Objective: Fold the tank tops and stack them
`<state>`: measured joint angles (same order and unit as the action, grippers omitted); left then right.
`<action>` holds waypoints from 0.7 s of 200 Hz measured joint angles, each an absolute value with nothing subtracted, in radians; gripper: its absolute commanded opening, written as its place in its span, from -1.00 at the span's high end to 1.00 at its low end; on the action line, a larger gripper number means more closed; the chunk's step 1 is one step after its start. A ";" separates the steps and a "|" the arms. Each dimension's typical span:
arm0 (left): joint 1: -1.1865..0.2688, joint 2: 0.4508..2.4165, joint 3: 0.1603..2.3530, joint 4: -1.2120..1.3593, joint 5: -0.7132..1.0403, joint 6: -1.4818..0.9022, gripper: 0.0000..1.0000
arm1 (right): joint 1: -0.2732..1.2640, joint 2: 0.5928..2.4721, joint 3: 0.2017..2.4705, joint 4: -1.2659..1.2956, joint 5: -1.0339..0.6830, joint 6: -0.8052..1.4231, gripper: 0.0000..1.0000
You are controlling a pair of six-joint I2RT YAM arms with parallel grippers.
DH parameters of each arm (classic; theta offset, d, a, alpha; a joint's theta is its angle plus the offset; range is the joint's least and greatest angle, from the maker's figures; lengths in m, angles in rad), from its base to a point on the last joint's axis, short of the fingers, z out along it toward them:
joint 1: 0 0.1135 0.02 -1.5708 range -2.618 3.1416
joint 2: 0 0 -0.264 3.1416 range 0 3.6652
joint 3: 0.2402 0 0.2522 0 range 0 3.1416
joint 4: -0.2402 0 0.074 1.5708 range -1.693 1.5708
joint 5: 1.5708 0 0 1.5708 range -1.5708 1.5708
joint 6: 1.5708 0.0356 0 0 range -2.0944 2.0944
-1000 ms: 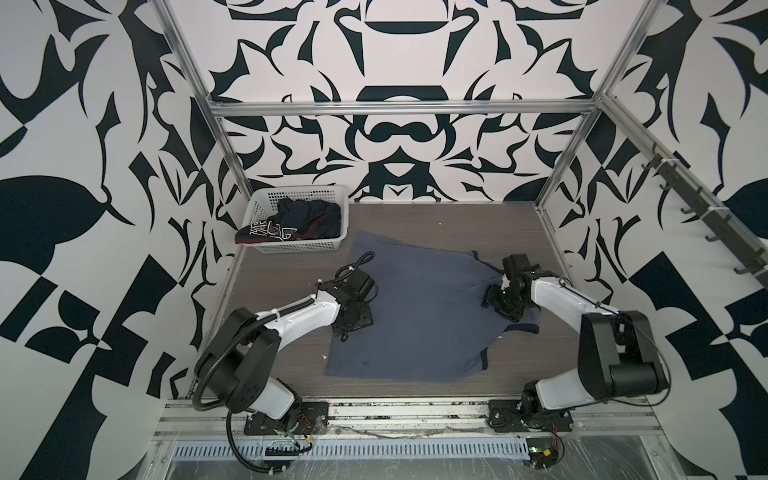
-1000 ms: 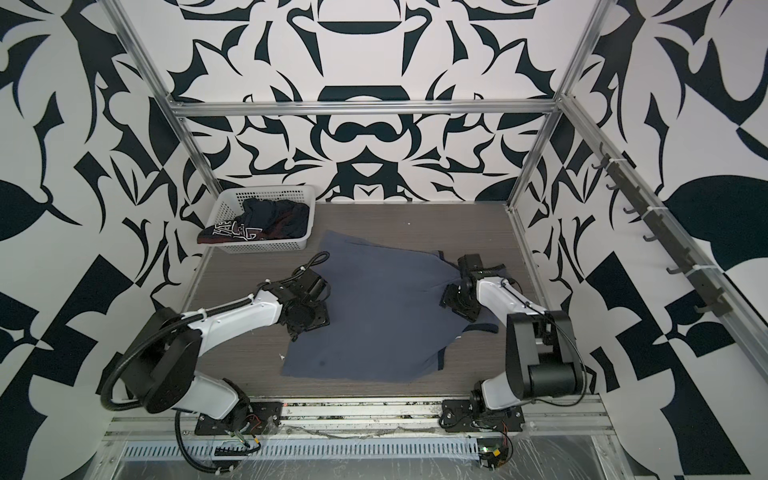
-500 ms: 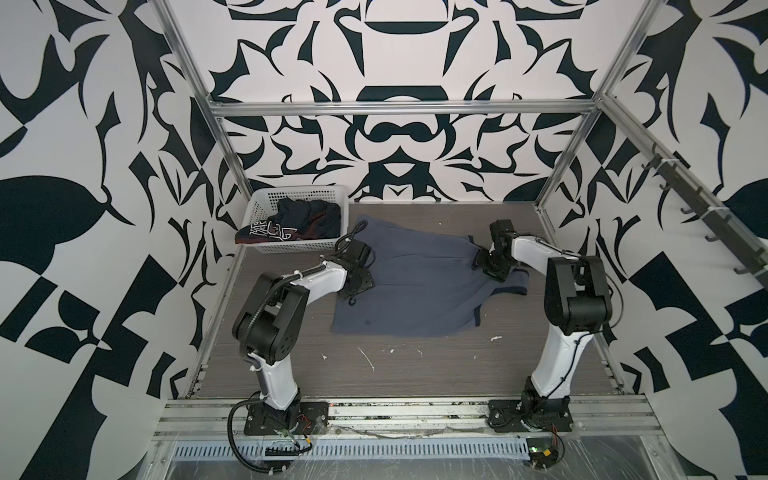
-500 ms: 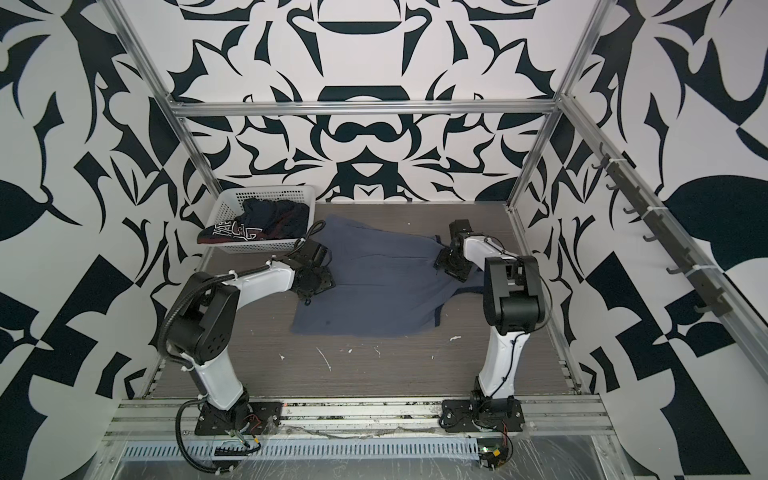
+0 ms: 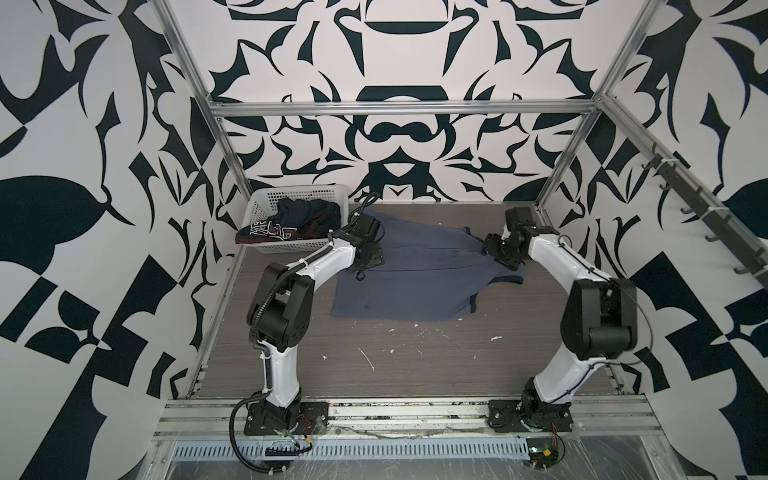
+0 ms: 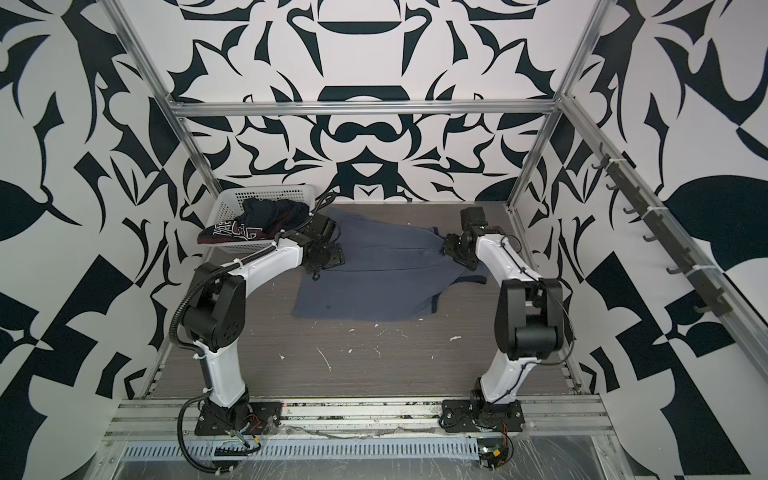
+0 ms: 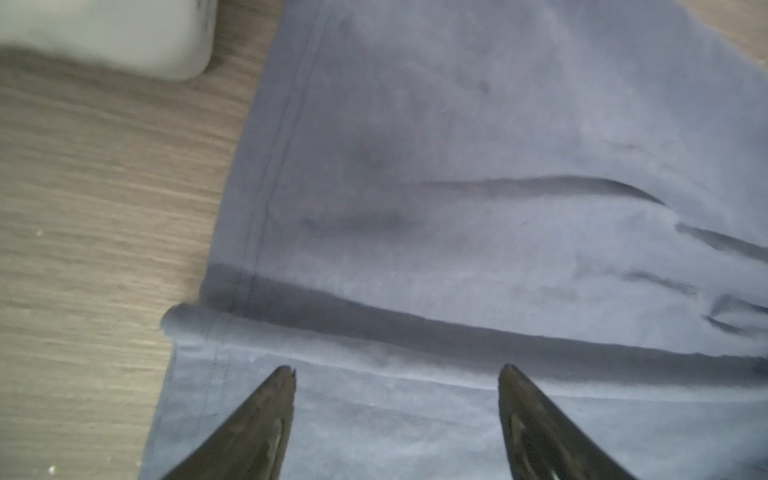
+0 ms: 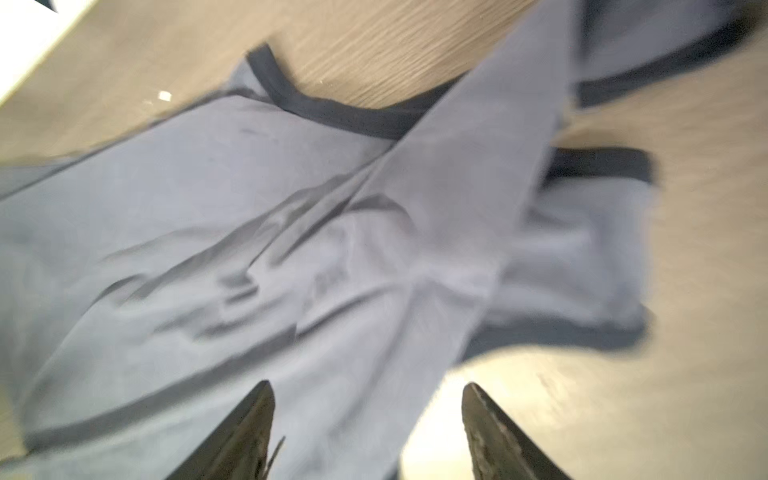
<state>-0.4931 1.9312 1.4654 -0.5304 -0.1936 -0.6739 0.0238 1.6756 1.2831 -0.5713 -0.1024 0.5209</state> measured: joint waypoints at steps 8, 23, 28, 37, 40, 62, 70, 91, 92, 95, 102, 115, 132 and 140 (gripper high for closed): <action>-0.491 1.947 1.500 -0.537 -0.194 -0.670 -0.58 | 0.021 1.629 1.246 -0.564 -0.108 0.521 -0.51; -0.488 1.995 1.586 -0.543 -0.195 -0.661 -0.59 | 0.019 1.564 1.178 -0.554 -0.115 0.520 -0.51; -0.487 2.017 1.621 -0.547 -0.198 -0.659 -0.59 | 0.019 1.547 1.155 -0.553 -0.117 0.520 -0.51; -0.485 2.056 1.678 -0.549 -0.203 -0.655 -0.59 | 0.019 1.525 1.119 -0.550 -0.120 0.520 -0.51; -0.483 2.074 1.702 -0.551 -0.206 -0.653 -0.59 | 0.019 1.517 1.106 -0.550 -0.121 0.520 -0.51; -0.474 2.172 1.829 -0.564 -0.214 -0.646 -0.59 | 0.019 1.477 1.036 -0.553 -0.131 0.520 -0.51; -0.468 2.202 1.860 -0.568 -0.216 -0.646 -0.59 | 0.019 1.463 1.019 -0.559 -0.134 0.520 -0.51; -0.446 2.262 1.914 -0.582 -0.224 -0.645 -0.59 | 0.019 1.420 0.994 -0.561 -0.135 0.520 -0.51; -0.444 2.263 1.916 -0.583 -0.224 -0.645 -0.59 | 0.019 1.418 0.994 -0.561 -0.134 0.520 -0.51; -0.440 2.269 1.923 -0.589 -0.226 -0.645 -0.59 | 0.019 1.411 0.991 -0.561 -0.134 0.519 -0.51; -0.430 2.281 1.935 -0.598 -0.228 -0.645 -0.58 | 0.019 1.396 0.986 -0.562 -0.130 0.518 -0.51; -0.409 2.293 1.948 -0.606 -0.233 -0.645 -0.58 | 0.019 1.372 0.974 -0.565 -0.116 0.516 -0.51; -0.382 2.294 1.948 -0.613 -0.237 -0.645 -0.57 | 0.019 1.349 0.962 -0.572 -0.093 0.514 -0.51; -0.368 2.294 1.948 -0.614 -0.241 -0.645 -0.57 | 0.019 1.341 0.955 -0.575 -0.081 0.513 -0.52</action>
